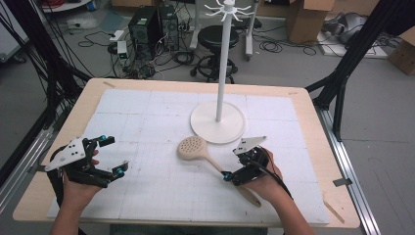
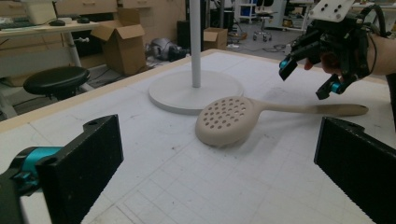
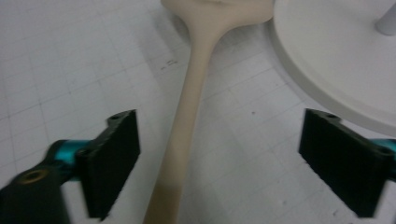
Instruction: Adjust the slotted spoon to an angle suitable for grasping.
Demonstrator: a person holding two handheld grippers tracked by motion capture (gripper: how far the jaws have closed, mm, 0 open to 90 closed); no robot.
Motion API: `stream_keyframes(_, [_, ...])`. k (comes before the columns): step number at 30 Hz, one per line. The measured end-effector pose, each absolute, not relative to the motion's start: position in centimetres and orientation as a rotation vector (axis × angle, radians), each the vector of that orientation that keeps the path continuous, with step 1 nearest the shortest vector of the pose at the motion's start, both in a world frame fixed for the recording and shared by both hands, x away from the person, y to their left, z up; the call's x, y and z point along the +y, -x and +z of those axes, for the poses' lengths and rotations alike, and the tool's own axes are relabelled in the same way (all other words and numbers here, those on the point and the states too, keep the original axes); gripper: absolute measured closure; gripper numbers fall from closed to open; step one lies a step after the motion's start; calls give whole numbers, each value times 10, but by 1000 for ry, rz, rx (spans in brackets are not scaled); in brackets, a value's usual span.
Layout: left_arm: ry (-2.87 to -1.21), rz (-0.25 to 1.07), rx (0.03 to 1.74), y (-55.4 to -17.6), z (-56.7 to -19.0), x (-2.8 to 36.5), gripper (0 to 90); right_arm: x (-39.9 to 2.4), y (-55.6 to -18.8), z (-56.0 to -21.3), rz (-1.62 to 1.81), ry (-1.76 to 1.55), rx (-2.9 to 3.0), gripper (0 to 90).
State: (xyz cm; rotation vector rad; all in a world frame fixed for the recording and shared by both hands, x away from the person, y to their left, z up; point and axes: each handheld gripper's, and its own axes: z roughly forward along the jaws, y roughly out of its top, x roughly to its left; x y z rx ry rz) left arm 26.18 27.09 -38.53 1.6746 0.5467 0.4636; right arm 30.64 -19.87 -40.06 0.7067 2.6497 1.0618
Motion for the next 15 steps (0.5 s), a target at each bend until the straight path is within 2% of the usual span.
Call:
stream_keyframes(1, [-1677,466,550,-262,-386,271,17,-198,-307,-402,1056,-703,2665,158])
stream_keyframes(3, [-1680,467,549,-262,-386,271,17,-197,-309,-404,1039,-698,2718,219])
stream_keyframes(7, [-1683,468,548,-262,-386,270,17,-196,-309,-406,1021,-708,2752,255])
stream_keyframes(8, [-1687,469,546,-262,-385,269,17,-195,-309,-407,1009,-709,2782,316])
stream_keyframes(9, [-1687,469,546,-262,-385,269,17,-195,-309,-407,1009,-709,2782,316])
stream_keyframes(10, [-1686,468,549,-262,-386,269,17,-194,-311,-409,1006,-693,2818,375])
stream_keyframes(13, [-1681,463,548,-262,-386,268,17,-192,-311,-410,1004,-696,2842,409])
stream_keyframes(15, [-1680,463,544,-262,-385,267,17,-190,-312,-412,998,-714,2876,474])
